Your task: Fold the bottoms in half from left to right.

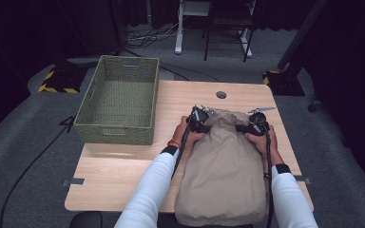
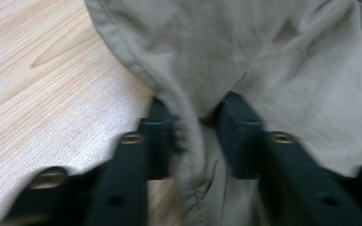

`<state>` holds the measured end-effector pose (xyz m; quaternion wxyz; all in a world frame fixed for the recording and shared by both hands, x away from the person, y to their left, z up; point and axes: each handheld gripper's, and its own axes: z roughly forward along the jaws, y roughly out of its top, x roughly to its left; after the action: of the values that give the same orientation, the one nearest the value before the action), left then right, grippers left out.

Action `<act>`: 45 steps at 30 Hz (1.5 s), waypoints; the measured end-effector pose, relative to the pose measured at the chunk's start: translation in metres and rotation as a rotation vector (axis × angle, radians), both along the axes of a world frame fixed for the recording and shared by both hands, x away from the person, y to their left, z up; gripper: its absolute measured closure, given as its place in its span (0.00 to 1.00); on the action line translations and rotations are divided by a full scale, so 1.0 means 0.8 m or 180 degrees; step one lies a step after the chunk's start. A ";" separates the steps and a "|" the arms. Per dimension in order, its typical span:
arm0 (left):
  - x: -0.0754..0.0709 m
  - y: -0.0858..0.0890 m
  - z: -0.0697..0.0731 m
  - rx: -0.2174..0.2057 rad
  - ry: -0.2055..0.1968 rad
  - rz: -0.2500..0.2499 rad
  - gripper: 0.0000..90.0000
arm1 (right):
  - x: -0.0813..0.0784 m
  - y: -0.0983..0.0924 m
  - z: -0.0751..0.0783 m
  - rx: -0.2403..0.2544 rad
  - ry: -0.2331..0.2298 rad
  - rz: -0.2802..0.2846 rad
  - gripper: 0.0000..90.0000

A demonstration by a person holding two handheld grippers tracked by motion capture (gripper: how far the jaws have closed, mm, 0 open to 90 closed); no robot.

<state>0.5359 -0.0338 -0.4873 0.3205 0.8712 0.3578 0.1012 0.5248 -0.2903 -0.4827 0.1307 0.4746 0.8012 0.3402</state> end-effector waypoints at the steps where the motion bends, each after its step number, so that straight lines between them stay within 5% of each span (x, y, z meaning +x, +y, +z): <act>1: 0.000 -0.001 0.001 0.0053 -0.0020 0.0009 0.90 | -0.001 0.001 0.002 -0.0040 -0.0051 0.0006 0.85; 4: 0.000 -0.003 0.004 0.0180 -0.0166 0.0049 0.97 | -0.002 0.004 0.011 -0.0102 -0.0254 0.0023 0.86; 8: 0.001 0.003 0.026 0.0039 -0.0336 0.0115 0.98 | -0.005 0.006 0.035 -0.0145 -0.0506 0.0046 0.87; 17: -0.004 0.010 0.086 -0.0004 -0.0782 0.0149 0.98 | -0.011 0.006 0.080 -0.0030 -0.0893 0.0034 0.88; 22: -0.014 0.018 0.136 -0.0151 -0.1282 0.0258 0.98 | -0.019 0.005 0.127 0.0090 -0.1328 0.0001 0.88; 25: -0.021 0.019 0.154 -0.0231 -0.1444 0.0281 0.98 | -0.024 0.008 0.152 0.0045 -0.1555 0.0031 0.88; 29: -0.035 0.024 0.149 -0.0338 -0.1513 0.0211 0.98 | -0.040 0.009 0.158 0.0057 -0.1730 0.0132 0.88; 31: -0.048 0.023 0.139 -0.0258 -0.1561 0.0140 0.98 | -0.050 0.009 0.149 0.0052 -0.1733 0.0223 0.88; 36: -0.094 0.032 0.112 -0.0275 -0.1639 -0.0123 0.98 | -0.085 0.001 0.119 0.0076 -0.1791 0.0469 0.88; 41: -0.146 0.043 0.083 -0.0167 -0.1734 -0.0447 0.97 | -0.128 -0.009 0.091 0.0156 -0.1781 0.0714 0.87; 43: -0.167 0.049 0.071 -0.0095 -0.1823 -0.0595 0.96 | -0.148 -0.009 0.080 0.0066 -0.1814 0.0836 0.85; 45: -0.185 0.056 0.055 -0.0098 -0.1706 -0.0711 0.95 | -0.167 -0.009 0.067 0.0095 -0.1764 0.0936 0.82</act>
<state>0.3877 0.0111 -0.4435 0.4260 0.8424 0.1637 0.2864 0.3916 -0.2975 -0.4290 0.2866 0.2447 0.7900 0.4836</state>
